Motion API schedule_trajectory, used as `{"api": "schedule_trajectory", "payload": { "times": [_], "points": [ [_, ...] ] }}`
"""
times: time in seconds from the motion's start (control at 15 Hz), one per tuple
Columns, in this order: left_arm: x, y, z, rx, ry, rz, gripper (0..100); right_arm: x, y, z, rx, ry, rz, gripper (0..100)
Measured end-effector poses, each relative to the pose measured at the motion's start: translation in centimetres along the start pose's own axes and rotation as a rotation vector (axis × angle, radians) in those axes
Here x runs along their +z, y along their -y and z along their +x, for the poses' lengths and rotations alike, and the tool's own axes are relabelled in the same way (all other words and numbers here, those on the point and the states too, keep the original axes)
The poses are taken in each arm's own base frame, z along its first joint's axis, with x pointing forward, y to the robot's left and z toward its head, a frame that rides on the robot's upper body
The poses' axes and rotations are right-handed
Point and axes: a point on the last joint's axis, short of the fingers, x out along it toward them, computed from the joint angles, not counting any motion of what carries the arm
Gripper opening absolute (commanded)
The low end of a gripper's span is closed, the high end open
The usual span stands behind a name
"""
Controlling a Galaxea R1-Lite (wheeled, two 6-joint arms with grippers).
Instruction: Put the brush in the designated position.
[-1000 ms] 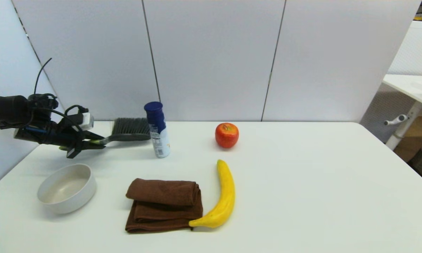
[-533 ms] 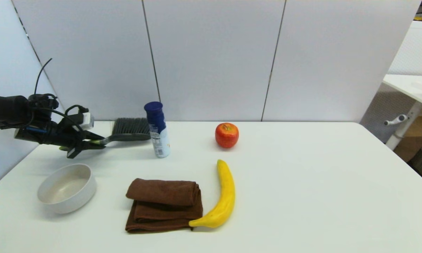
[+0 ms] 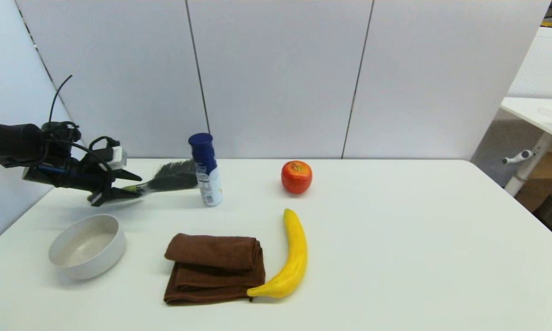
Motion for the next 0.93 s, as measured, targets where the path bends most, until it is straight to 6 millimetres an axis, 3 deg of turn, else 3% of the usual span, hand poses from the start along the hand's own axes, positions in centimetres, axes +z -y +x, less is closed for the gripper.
{"api": "schedule_trajectory", "payload": {
  "times": [0.27, 0.47, 0.67, 0.93],
  "points": [
    [0.5, -0.1, -0.5, 0.010, -0.009, -0.002, 100, 0.0, 0.0, 0.0, 0.000, 0.000, 0.001, 100],
    [3.1, -0.5, -2.3, 0.052, -0.014, -0.025, 100, 0.0, 0.0, 0.0, 0.000, 0.000, 0.001, 100],
    [9.1, -0.4, -5.1, 0.131, -0.041, -0.093, 100, 0.0, 0.0, 0.0, 0.000, 0.000, 0.001, 100],
    [21.6, 3.0, -7.7, 0.278, -0.040, -0.342, 100, 0.0, 0.0, 0.0, 0.000, 0.000, 0.000, 100]
  ]
}}
